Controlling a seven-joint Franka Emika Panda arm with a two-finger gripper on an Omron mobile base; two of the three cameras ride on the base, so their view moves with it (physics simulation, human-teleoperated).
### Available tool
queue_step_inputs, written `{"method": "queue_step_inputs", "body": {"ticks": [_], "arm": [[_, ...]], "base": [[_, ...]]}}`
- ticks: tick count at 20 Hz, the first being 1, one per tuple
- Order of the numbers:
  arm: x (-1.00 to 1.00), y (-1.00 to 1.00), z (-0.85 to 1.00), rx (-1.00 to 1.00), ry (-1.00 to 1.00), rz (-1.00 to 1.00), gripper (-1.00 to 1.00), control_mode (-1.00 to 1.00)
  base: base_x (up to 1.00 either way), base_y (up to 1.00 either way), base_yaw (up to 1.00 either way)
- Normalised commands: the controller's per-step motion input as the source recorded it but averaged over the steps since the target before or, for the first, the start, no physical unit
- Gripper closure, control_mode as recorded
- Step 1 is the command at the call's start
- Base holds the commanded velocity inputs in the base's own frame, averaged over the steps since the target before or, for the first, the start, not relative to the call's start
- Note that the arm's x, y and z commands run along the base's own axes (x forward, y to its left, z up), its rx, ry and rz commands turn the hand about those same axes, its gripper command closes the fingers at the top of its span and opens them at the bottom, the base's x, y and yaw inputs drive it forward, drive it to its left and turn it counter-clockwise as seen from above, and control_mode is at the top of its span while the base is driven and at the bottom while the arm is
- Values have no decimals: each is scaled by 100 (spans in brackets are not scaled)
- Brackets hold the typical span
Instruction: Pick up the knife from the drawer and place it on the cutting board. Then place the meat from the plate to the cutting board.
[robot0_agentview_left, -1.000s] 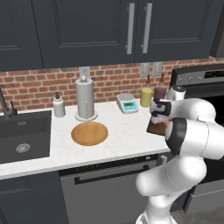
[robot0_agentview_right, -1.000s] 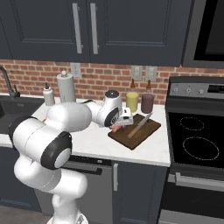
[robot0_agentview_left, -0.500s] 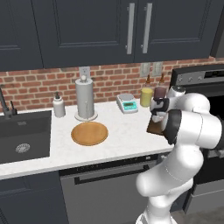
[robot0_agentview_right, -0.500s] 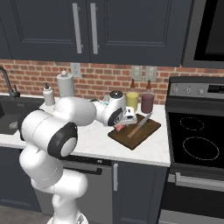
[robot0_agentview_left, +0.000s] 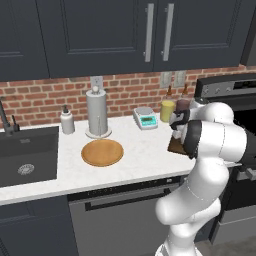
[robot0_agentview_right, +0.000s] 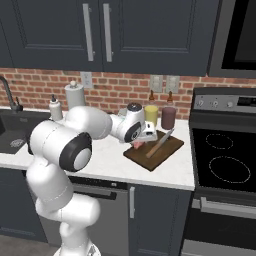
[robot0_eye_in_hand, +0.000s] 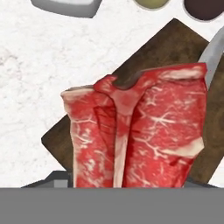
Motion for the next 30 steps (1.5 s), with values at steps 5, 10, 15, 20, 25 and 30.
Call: {"method": "queue_step_inputs", "body": {"ticks": [5,10,15,20,25,30], "arm": [[0,0,-24,0,-1,0,-100,-100],[0,-6,-5,0,-1,0,-100,-100],[-14,0,29,-2,-5,0,-100,-100],[-15,3,93,-13,-4,4,-100,-100],[-31,29,96,-11,-2,7,-100,-100],[-67,43,46,-1,0,7,-100,-100]], "base": [[0,0,0],[0,0,0],[0,0,0],[0,0,0],[0,0,0],[0,0,0]]}}
